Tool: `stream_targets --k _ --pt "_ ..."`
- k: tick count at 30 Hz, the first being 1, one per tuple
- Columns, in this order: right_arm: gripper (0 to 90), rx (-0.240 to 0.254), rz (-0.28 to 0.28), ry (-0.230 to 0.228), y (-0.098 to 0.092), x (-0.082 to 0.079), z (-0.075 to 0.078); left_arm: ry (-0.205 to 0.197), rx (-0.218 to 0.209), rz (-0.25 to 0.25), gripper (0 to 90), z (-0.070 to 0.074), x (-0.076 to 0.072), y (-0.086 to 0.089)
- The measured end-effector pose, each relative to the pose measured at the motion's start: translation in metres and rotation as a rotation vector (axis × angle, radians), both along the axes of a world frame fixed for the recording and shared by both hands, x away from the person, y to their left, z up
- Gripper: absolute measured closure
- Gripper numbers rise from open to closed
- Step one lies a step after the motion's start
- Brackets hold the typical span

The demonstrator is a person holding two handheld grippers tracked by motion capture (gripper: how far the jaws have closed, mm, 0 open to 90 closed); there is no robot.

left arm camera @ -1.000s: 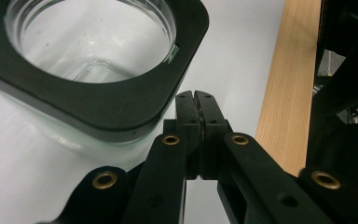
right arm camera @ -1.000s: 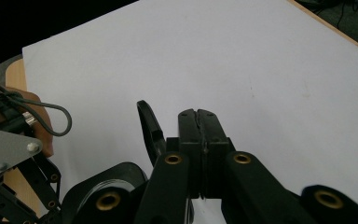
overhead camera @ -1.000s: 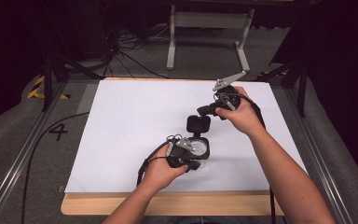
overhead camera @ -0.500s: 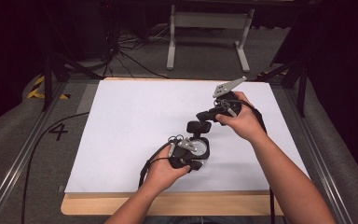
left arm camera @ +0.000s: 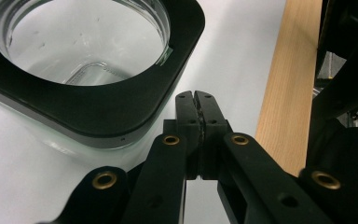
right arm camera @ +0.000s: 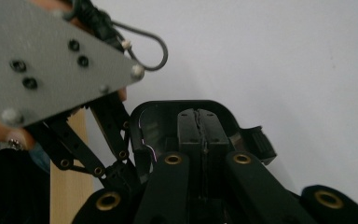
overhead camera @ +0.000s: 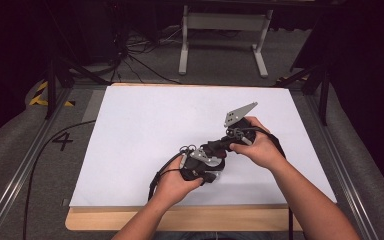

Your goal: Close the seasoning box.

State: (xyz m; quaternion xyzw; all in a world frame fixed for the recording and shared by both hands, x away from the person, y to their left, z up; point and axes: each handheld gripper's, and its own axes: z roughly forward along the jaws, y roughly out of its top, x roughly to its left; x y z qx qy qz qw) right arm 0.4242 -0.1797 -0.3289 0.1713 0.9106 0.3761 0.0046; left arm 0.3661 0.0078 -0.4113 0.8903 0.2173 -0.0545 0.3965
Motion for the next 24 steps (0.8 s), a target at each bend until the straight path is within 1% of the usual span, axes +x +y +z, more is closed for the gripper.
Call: stream_targets --k 1,2,3,4,6,8,10,12,13,14,16,17,19,20,22,23,24 --pt "90.0 -0.01 0.005 0.0 0.0 -0.001 -0.003 -0.016 -0.009 0.013 89.9 -0.001 0.0 0.0" --pt "90.0 -0.012 0.005 0.006 0.0 -0.002 -0.005 -0.012 -0.022 0.022 89.9 -0.001 -0.001 -0.001" --pt "90.0 -0.012 0.005 0.006 0.0 -0.002 -0.005 -0.012 -0.022 0.022 89.9 -0.001 -0.001 -0.001" --pt "90.0 -0.018 0.014 0.021 0.001 -0.004 -0.011 -0.018 -0.02 0.025 89.9 -0.001 -0.001 0.0" --pt "90.0 -0.025 0.016 0.02 0.0 -0.004 -0.014 -0.015 -0.014 0.019 89.9 -0.001 0.0 0.001" --pt "90.0 -0.037 0.013 0.03 0.001 -0.004 -0.019 -0.015 -0.023 0.031 89.9 -0.001 -0.001 0.001" --pt "90.0 -0.018 0.007 0.042 0.0 -0.004 -0.021 -0.012 -0.024 0.031 89.9 -0.001 -0.001 0.002" --pt "90.0 -0.019 0.009 0.039 0.0 -0.004 -0.021 -0.006 -0.025 0.032 89.9 -0.001 -0.001 0.002" --pt "90.0 -0.023 0.01 0.031 0.0 -0.004 -0.021 0.0 -0.014 0.025 89.9 0.0 -0.001 0.003" --pt "90.0 -0.018 0.008 0.027 0.0 -0.004 -0.02 -0.003 -0.017 0.028 89.8 0.001 -0.002 0.005" --pt "89.4 0.007 -0.002 0.014 -0.002 -0.005 -0.015 -0.011 -0.006 0.038 88.3 0.006 -0.004 0.009" --pt "84.4 0.022 -0.01 0.004 -0.005 -0.006 -0.011 -0.011 0.01 0.041 86.4 0.009 -0.005 0.013" --pt "77.5 0.071 -0.026 -0.005 -0.013 -0.006 -0.002 -0.027 0.039 0.061 83.2 0.015 -0.008 0.02" --pt "75.2 0.083 -0.03 -0.008 -0.016 -0.006 0.001 -0.041 0.045 0.075 81.9 0.017 -0.01 0.024" --pt "70.0 0.098 -0.057 -0.038 -0.026 -0.006 0.008 -0.048 0.042 0.105 79.3 0.025 -0.011 0.036" --pt "68.2 0.111 -0.081 -0.049 -0.033 -0.006 0.011 -0.053 0.032 0.124 77.9 0.027 -0.011 0.04" --pt "66.3 0.12 -0.096 -0.056 -0.038 -0.006 0.013 -0.067 0.025 0.149 77.2 0.032 -0.011 0.047"
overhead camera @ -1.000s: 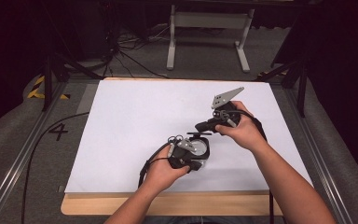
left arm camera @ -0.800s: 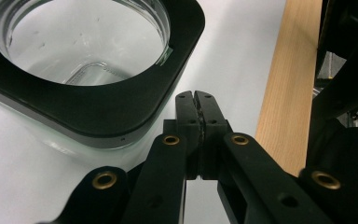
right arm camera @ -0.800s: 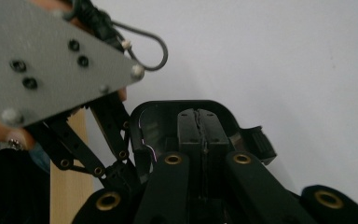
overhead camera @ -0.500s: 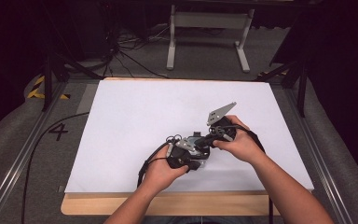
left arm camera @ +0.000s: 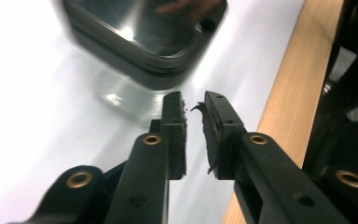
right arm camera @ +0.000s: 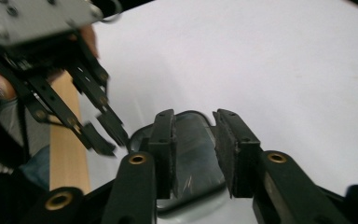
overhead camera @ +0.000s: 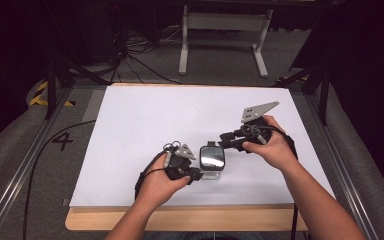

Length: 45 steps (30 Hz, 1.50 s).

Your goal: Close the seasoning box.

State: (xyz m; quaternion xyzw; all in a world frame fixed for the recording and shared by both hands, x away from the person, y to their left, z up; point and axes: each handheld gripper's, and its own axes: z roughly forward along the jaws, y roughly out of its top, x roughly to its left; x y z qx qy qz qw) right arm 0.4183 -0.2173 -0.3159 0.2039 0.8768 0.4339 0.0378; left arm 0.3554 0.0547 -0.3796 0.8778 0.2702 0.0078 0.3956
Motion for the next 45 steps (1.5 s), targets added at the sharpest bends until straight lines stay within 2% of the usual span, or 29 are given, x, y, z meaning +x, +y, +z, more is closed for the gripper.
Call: stream_targets --k 3,7,10,16,18,22,25,26,27,28,29,31,33,36,38,41,45 --pt "62.3 0.029 -0.073 -0.024 -0.02 0.001 0.004 -0.014 -0.013 0.051 73.1 0.008 0.003 0.019" --pt "59.8 0.037 -0.152 -0.029 -0.046 0.004 0.001 -0.022 -0.019 0.116 69.8 0.012 0.009 0.041" --pt "58.0 0.038 -0.219 -0.027 -0.068 0.006 -0.004 -0.021 -0.045 0.174 67.5 0.013 0.016 0.058" --pt "54.4 0.015 -0.328 -0.039 -0.107 0.012 -0.02 -0.031 -0.059 0.27 63.3 0.0 0.033 0.083" --pt "54.0 0.007 -0.354 -0.03 -0.115 0.014 -0.026 -0.04 -0.06 0.297 60.7 -0.004 0.037 0.089" --pt "53.1 0.007 -0.394 -0.01 -0.131 0.018 -0.042 -0.053 -0.077 0.333 55.9 -0.014 0.046 0.101" --pt "52.3 0.03 -0.424 -0.004 -0.14 0.02 -0.053 -0.065 -0.083 0.35 51.5 -0.019 0.051 0.109" --pt "52.3 0.035 -0.439 -0.009 -0.142 0.02 -0.057 -0.073 -0.098 0.364 50.5 -0.023 0.054 0.111" --pt "52.4 0.046 -0.456 -0.009 -0.146 0.021 -0.063 -0.077 -0.092 0.366 49.7 -0.025 0.055 0.114" --pt "52.0 0.034 -0.466 -0.001 -0.147 0.024 -0.068 -0.087 -0.092 0.372 48.3 -0.028 0.057 0.116" --pt "52.0 0.003 -0.461 0.003 -0.148 0.026 -0.072 -0.093 -0.09 0.378 46.7 -0.031 0.059 0.118" --pt "51.4 -0.041 -0.476 -0.016 -0.15 0.027 -0.079 -0.096 -0.085 0.389 44.2 -0.037 0.063 0.122" --pt "50.6 -0.072 -0.481 -0.001 -0.151 0.029 -0.087 -0.092 -0.084 0.403 43.6 -0.042 0.066 0.125" --pt "50.6 -0.099 -0.463 -0.013 -0.152 0.032 -0.093 -0.1 -0.085 0.416 43.1 -0.049 0.07 0.129" --pt "50.6 -0.097 -0.453 -0.026 -0.152 0.033 -0.1 -0.133 -0.11 0.443 42.8 -0.057 0.072 0.131" --pt "50.6 -0.081 -0.447 -0.04 -0.153 0.034 -0.108 -0.141 -0.105 0.458 42.0 -0.064 0.074 0.135" --pt "49.5 -0.059 -0.458 -0.037 -0.153 0.034 -0.119 -0.119 -0.102 0.478 39.6 -0.071 0.076 0.137"
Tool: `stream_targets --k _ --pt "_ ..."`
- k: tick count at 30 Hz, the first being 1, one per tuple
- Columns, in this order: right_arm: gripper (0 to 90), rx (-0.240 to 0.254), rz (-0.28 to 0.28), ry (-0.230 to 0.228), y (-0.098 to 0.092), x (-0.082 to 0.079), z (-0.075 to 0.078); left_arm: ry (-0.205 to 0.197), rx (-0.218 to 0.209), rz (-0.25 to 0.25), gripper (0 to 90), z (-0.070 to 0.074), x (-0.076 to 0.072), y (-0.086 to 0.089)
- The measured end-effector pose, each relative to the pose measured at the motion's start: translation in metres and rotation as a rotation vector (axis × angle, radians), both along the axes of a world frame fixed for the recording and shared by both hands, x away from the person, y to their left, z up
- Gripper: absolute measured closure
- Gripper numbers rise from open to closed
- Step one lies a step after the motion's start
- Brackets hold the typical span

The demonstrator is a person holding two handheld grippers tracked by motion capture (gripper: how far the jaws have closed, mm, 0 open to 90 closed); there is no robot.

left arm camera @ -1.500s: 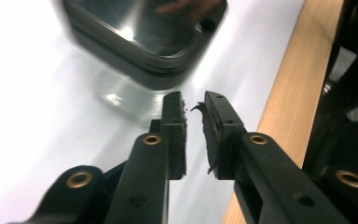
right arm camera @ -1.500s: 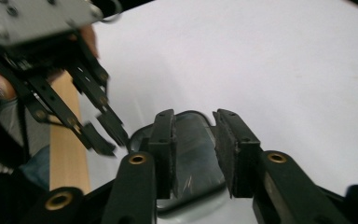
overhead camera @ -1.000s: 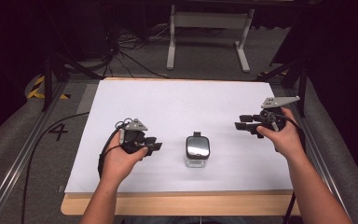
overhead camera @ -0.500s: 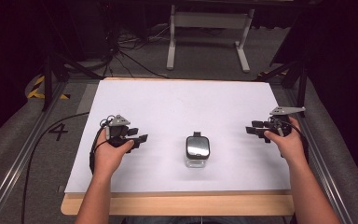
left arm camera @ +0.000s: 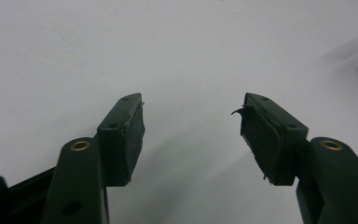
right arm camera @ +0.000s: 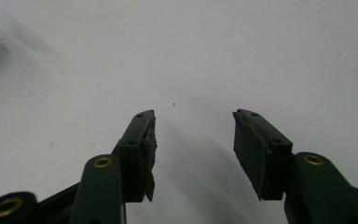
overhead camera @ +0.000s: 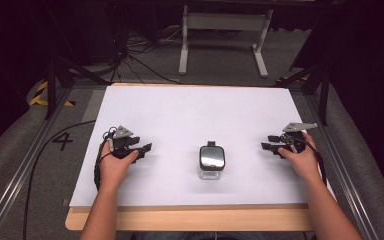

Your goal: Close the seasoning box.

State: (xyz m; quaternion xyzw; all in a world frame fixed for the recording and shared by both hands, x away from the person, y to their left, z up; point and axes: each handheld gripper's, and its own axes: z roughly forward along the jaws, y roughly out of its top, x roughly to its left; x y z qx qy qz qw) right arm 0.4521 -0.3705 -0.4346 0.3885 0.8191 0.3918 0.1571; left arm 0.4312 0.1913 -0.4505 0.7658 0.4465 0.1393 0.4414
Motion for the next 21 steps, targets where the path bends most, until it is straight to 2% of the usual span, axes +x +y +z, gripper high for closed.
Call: stream_targets --k 2,5,6,8,11,13,16,17,21 --pt "49.5 0.008 0.001 -0.005 0.0001 0.0002 -0.0021 -0.001 0.002 0.008 37.5 -0.0012 0.0006 -0.0001" --pt "49.4 0.006 0.001 -0.012 0.0017 -0.0005 -0.0064 0.027 0.037 0.015 35.1 -0.0048 0.0022 -0.001" --pt "49.4 0.005 0.001 -0.015 0.0022 -0.0006 -0.0071 0.032 0.036 0.019 34.3 -0.005 0.002 -0.0022" --pt "49.3 0.003 -0.002 -0.016 0.0034 -0.0013 -0.0075 0.02 0.062 0.01 34.0 -0.0046 0.0026 -0.0024" --pt "47.2 -0.022 0.001 -0.022 0.0055 -0.0019 -0.0082 0.029 0.059 0.016 33.7 -0.0046 0.0019 -0.0037" --pt "46.8 -0.034 0.001 -0.023 0.0064 -0.0028 -0.0083 0.049 0.042 0.017 33.3 -0.0046 0.0018 -0.0038" --pt "45.3 -0.037 0.001 -0.017 0.0075 -0.0036 -0.0084 0.053 0.061 0.017 33.3 -0.004 0.0011 -0.0046" --pt "44.6 -0.037 -0.001 -0.016 0.0078 -0.0035 -0.0085 0.058 0.054 0.017 33.3 -0.0036 0.0005 -0.0051" --pt "42.3 -0.048 -0.003 -0.018 0.0098 -0.004 -0.0088 0.048 0.047 0.014 33.2 -0.0015 0.0005 -0.0062"
